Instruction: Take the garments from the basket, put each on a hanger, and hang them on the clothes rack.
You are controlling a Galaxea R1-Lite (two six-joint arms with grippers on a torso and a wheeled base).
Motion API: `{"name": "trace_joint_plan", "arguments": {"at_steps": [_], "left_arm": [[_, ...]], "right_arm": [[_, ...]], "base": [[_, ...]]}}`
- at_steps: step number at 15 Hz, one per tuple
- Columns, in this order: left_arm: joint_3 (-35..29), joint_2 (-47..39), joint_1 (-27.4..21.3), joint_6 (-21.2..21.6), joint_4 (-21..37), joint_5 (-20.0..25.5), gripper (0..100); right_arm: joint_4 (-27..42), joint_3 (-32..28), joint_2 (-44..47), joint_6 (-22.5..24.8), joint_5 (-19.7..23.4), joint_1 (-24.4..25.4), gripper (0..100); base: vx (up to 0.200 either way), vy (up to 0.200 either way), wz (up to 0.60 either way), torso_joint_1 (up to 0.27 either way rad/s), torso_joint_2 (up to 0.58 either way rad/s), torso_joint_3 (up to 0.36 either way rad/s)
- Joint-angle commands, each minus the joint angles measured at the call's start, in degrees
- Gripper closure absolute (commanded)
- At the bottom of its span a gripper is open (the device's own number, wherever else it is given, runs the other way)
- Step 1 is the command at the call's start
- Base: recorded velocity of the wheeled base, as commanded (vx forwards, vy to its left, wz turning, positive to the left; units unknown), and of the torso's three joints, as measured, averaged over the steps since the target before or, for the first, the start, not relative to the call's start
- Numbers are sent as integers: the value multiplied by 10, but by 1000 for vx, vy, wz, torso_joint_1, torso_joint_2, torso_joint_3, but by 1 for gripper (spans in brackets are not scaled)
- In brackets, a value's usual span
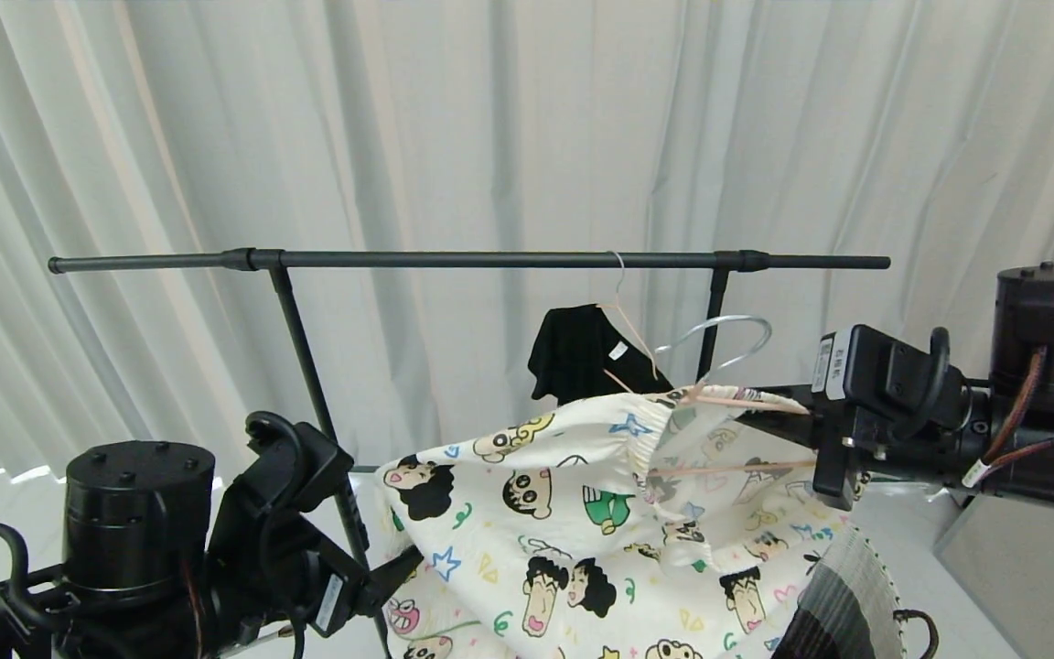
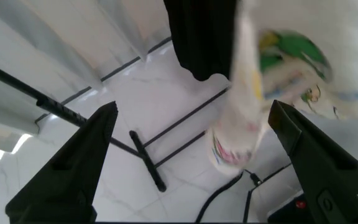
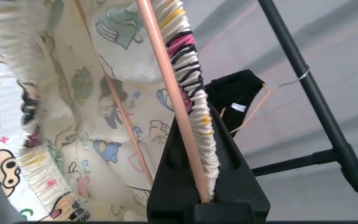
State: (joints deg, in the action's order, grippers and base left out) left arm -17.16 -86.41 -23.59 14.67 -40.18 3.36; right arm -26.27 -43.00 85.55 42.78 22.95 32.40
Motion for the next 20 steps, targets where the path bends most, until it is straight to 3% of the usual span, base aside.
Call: {"name": "trace_joint_plan", "arguments": {"at_steps": [1,2,6,12,17,18,20], "left_arm": [[-9,-17,11,0,0,5,0],[-7,-17,11,-1,-4,8,100],[-5,-26,12,-23,-10,7,100],[-3,-84,76,-25,-17,3,100],[-2,-88,72,-24,-20,-4,100],[3,-87,71,-24,-26,-4,0],[28,-89,71,-24,-59,-3,0]], "right_arm": [[13,0,-26,0,3,5,100],[21,0,-31,0,3,5,100],[22,0,-33,0,3,6,100],[-1,0,-33,-15,1,5,100],[-3,0,-27,-19,0,5,100],[-3,2,-27,-19,0,6,100],[-3,11,-28,-20,-1,5,100]], "base": [[0,0,0,0,0,0],[0,0,0,0,0,0],[0,0,0,0,0,0],[0,0,0,0,0,0],[0,0,0,0,0,0],[0,0,0,0,0,0],[0,0,0,0,0,0]]}}
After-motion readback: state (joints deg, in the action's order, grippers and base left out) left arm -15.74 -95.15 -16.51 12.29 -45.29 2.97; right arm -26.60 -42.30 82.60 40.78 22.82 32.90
